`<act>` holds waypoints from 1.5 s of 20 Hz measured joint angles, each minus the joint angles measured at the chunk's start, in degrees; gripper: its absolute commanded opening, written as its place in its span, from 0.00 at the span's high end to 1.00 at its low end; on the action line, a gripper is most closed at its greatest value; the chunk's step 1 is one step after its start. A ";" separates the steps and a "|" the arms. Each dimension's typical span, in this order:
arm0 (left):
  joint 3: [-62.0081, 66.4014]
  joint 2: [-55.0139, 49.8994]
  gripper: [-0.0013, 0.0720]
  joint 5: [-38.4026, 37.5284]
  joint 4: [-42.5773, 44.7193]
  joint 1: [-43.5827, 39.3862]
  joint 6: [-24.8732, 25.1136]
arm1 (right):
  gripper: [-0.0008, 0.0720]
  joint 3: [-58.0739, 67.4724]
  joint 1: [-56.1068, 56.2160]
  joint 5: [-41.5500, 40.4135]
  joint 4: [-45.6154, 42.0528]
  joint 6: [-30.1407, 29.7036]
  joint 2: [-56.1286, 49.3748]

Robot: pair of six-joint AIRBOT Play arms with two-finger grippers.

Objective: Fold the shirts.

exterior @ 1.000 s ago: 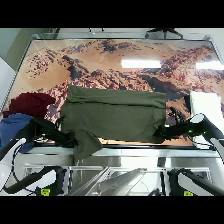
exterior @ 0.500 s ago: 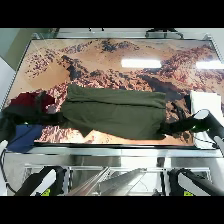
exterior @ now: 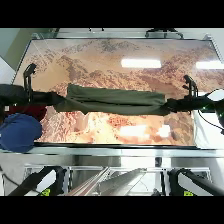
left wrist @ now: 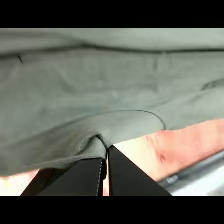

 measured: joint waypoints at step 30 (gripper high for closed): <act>46.56 -52.72 0.02 2.27 -0.26 -6.32 3.48 | 0.26 5.38 -3.15 -25.92 14.08 -14.75 -21.86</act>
